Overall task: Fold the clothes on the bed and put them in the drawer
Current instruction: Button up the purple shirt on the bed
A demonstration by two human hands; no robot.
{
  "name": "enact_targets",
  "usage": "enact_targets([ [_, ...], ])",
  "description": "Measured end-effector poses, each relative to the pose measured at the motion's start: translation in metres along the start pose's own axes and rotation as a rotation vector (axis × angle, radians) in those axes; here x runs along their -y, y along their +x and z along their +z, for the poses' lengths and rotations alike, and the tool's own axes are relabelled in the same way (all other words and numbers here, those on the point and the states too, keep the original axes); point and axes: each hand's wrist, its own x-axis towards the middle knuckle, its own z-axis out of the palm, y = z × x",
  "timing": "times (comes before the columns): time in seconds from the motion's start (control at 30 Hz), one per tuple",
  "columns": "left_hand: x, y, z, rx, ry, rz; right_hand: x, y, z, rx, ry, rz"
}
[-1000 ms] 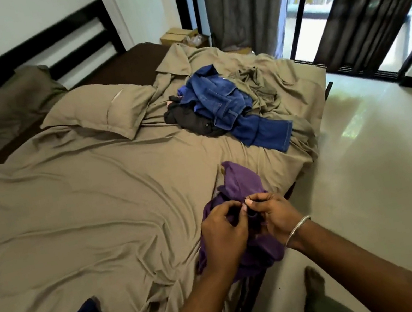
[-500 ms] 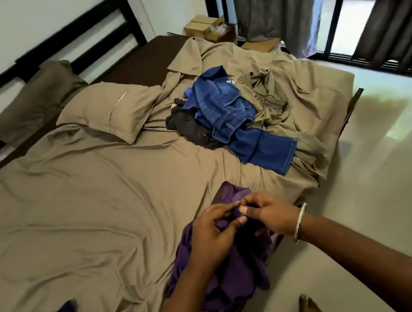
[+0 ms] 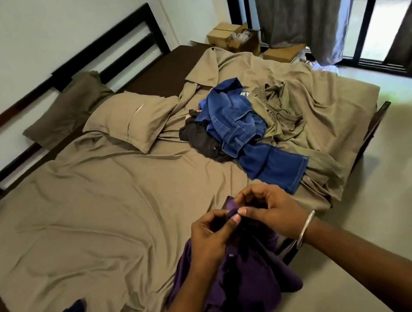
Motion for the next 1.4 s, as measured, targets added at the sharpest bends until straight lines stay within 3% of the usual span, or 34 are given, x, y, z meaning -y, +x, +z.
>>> enact_targets([
  [0.2, -0.004, 0.003, -0.008, 0.018, -0.139, -0.097, 0.008, 0.005, -0.007, 0.028, -0.102, -0.1],
  [0.33, -0.013, 0.016, -0.028, 0.144, 0.381, 0.341, 0.019, 0.01, -0.001, 0.102, -0.189, -0.182],
  [0.47, -0.034, 0.032, -0.048, 0.258, 0.612, 0.489, 0.035, 0.017, 0.005, 0.159, -0.282, -0.279],
  [0.63, -0.043, 0.046, -0.069, 0.366, 0.721, 0.412, 0.05, 0.028, 0.013, 0.097, -0.422, -0.465],
  [0.97, -0.049, 0.039, -0.107, 0.196, 0.306, 0.179, 0.068, 0.04, 0.048, 0.079, -0.667, -0.566],
  [1.2, -0.057, 0.027, -0.117, 0.209, 0.204, 0.171, 0.078, 0.043, 0.085, 0.282, -0.838, -0.667],
  [1.4, -0.054, 0.019, -0.137, 0.244, 0.186, 0.207, 0.074, 0.044, 0.107, 0.14, -0.945, -0.756],
])
